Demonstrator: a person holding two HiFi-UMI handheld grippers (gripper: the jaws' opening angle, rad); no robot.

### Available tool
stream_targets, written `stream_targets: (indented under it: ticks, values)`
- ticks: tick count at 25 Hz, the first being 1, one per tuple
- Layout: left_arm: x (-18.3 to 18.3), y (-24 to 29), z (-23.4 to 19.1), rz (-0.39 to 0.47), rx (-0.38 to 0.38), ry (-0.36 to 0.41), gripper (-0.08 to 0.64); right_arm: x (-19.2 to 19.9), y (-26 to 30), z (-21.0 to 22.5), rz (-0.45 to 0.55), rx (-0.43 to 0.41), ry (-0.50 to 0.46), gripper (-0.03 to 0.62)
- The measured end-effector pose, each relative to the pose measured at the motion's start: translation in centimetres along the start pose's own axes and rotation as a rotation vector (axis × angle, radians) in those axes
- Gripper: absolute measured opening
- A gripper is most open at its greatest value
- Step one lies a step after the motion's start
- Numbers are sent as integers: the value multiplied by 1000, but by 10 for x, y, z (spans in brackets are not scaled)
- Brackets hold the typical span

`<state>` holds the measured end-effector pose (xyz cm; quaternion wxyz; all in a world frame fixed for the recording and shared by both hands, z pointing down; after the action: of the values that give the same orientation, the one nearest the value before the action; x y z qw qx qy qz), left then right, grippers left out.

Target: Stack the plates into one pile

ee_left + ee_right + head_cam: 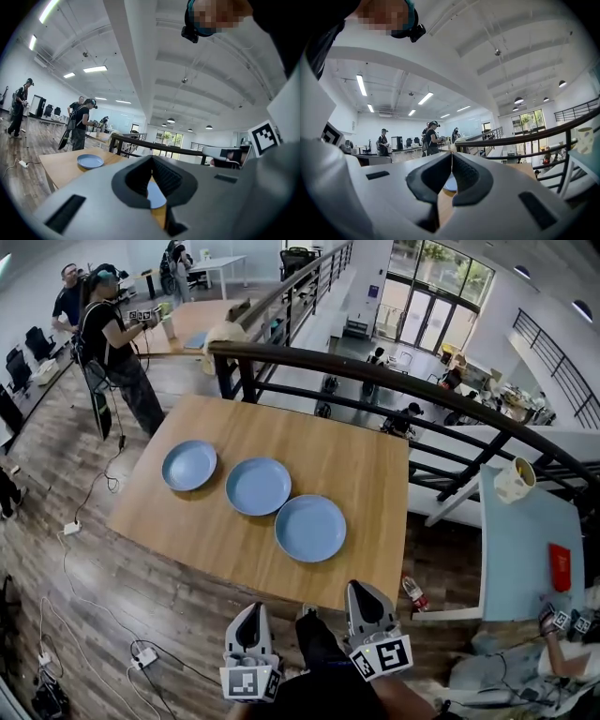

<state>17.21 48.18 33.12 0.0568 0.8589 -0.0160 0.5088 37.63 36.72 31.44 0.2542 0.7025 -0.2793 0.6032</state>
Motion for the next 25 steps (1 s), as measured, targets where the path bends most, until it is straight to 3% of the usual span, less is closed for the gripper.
stream_targets:
  ticks: [16,25]
  values:
    - [5,153,-20,-143,-50,-7,23,37,125,75,-116,-20,21,31]
    - [14,211,-15,-201,-54,5,23,76,160,112,-235,-21,66,31]
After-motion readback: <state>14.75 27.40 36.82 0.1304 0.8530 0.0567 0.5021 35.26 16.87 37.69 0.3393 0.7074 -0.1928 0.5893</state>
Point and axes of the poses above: the fingertips, and each gripper's own axes: y forward along the fingers, z to its right, x out of its underside, the point moved 6 cm from there along -y, backward along the fingers, and after that the axes turned 15 degrees about -y, right-handed, at the moved point
